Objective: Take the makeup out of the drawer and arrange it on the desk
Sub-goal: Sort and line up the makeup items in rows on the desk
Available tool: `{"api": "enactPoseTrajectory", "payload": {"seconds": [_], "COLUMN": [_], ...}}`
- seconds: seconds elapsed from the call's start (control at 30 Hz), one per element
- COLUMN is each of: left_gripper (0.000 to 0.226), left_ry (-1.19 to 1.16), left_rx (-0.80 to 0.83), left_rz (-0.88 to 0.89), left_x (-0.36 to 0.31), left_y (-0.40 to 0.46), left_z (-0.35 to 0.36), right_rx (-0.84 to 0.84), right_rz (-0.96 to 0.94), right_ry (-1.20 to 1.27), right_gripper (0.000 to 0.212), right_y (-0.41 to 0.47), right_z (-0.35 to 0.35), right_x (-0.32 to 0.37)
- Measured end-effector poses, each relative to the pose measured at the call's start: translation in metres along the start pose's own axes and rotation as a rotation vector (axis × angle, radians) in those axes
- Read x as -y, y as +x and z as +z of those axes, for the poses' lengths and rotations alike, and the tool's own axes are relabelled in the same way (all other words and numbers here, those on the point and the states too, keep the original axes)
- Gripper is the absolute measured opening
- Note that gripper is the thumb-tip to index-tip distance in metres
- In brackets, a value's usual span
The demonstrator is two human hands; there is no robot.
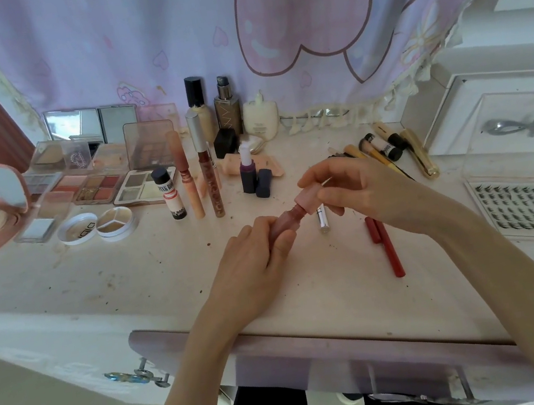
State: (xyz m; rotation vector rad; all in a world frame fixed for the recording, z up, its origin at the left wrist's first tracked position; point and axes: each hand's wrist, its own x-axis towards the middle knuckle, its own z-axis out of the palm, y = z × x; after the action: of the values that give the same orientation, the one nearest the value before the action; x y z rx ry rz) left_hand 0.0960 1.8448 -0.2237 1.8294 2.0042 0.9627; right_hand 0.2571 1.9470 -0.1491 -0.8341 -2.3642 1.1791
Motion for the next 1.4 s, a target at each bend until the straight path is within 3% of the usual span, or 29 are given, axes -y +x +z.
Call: {"api": "enactPoseTrajectory", "payload": {"seconds": [0.3,0.57,0.73,0.83,1.0,1.2,1.4], "left_gripper": [0.029,0.016,0.014,0.018,0.029,0.025,0.033], "left_ry": [0.013,-0.007,-0.041,-0.044,-0.047,-0.062,-0.1], "left_rx": [-0.009,0.011,0.002,-0.001,0.0,0.017,-0.008], "left_rz": [0.01,-0.007,-0.006,-0.007,-0.03,-0.039,-0.045], "left_x": [-0.002,-0.001,-0.003,-0.003,0.0,-0.001,0.0], "left_y": [-0.001,0.0,0.0,0.0,0.0,0.0,0.001], "left_z": [0.0,0.0,-0.001,-0.001,0.0,-0.001,0.0], "right_rx": [-0.098,-0.082,-0.181,-0.207,-0.162,-0.235,-0.244], "right_rz": [0.034,0.013,0.052,0.059,0.006,0.076,0.084], "right_ry": [-0.141,-0.072,-0.097,-0.035,0.023,0.039,0.122], "right_gripper": [0.022,0.016,0.035,0.037,0.016,0.037,0.035], "right_y": [0.006,0.007,0.012,0.012,0.009,0.014,0.017], "right_z": [0.01,0.006,0.01,0.011,0.008,0.01,0.01], "right_x": [-0.002,-0.006,-0.006,-0.004,-0.001,-0.004,-0.004]}}
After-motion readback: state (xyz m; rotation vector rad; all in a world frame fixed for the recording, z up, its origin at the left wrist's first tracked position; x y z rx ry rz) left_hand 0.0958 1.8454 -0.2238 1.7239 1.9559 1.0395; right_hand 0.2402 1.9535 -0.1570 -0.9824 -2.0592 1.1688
